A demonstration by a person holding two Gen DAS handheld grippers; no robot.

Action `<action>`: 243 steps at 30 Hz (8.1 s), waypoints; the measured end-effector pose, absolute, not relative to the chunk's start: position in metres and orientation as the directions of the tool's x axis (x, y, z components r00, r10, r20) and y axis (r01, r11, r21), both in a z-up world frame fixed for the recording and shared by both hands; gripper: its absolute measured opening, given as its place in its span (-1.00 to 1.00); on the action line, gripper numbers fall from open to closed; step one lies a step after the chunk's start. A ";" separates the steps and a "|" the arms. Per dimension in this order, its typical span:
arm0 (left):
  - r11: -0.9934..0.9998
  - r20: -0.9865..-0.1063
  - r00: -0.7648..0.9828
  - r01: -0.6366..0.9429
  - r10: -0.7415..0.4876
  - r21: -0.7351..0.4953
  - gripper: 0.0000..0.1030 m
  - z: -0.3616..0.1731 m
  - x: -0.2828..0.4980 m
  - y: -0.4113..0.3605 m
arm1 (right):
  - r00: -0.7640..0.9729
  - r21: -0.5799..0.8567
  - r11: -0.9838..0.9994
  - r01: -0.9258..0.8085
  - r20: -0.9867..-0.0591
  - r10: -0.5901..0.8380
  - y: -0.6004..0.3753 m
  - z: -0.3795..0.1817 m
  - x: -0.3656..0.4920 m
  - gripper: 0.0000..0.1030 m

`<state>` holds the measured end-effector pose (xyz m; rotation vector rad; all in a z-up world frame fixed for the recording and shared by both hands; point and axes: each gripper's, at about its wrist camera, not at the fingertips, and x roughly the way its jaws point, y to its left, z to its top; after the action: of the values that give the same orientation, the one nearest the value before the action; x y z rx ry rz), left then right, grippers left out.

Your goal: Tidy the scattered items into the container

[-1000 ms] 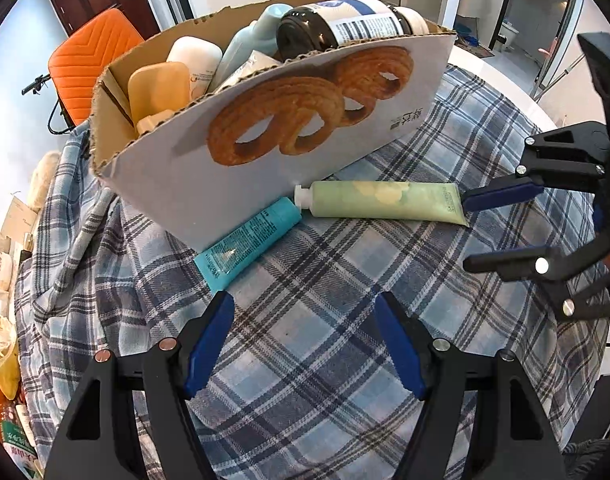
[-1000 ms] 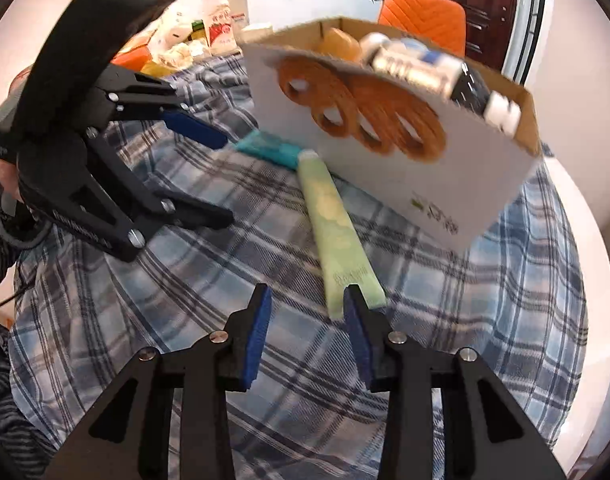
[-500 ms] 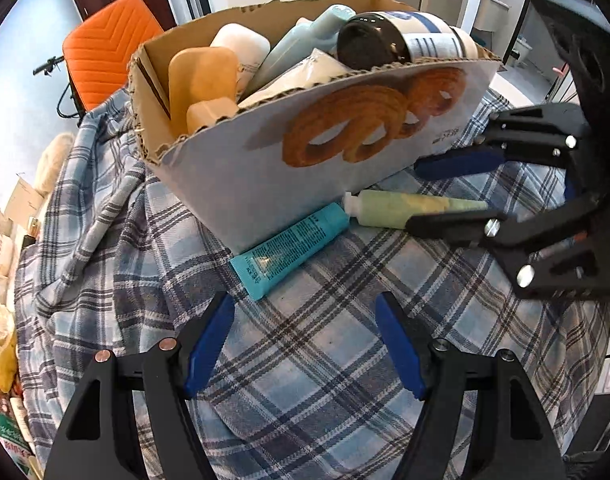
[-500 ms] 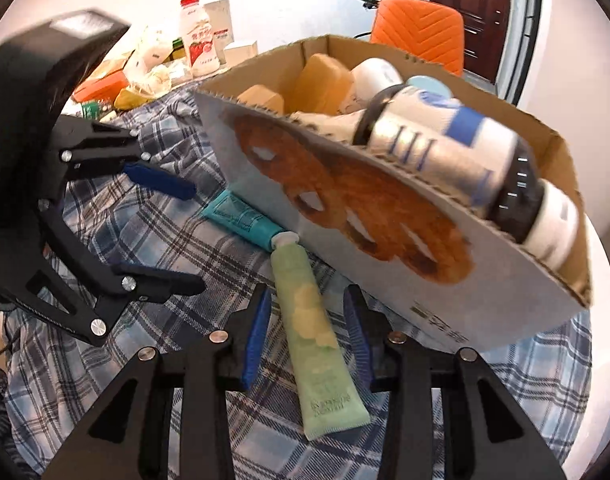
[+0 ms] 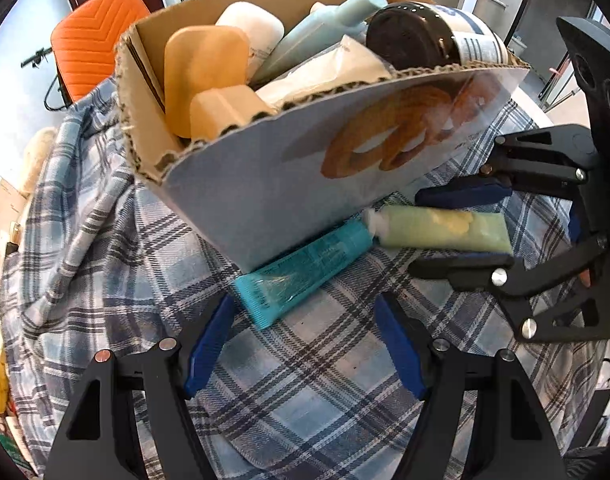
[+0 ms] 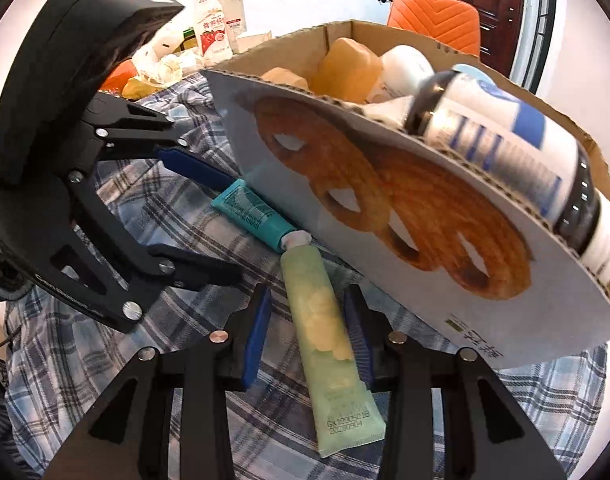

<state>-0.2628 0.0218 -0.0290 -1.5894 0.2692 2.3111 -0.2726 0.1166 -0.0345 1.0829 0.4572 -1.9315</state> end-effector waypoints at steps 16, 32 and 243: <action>-0.888 -0.945 -0.264 -0.457 0.193 -0.053 0.46 -0.022 -0.203 0.027 | -0.157 0.134 -0.475 0.870 -0.838 -0.523 0.126 -0.032 -0.216 -0.28; -0.941 -0.938 -0.326 -0.339 0.120 -0.003 0.46 -0.012 -0.244 -0.014 | -0.298 0.046 -0.582 0.812 -0.825 -0.481 0.123 -0.030 -0.203 -0.02; -0.994 -0.796 -0.605 -0.091 0.006 0.062 0.67 0.076 -0.181 0.022 | -0.662 0.150 -0.936 0.318 -0.671 -0.333 0.201 0.069 -0.191 1.00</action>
<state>-0.1806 0.0220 0.0764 -1.3691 0.1491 2.7631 -0.1911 0.2006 0.0687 1.0470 -0.0277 -2.5776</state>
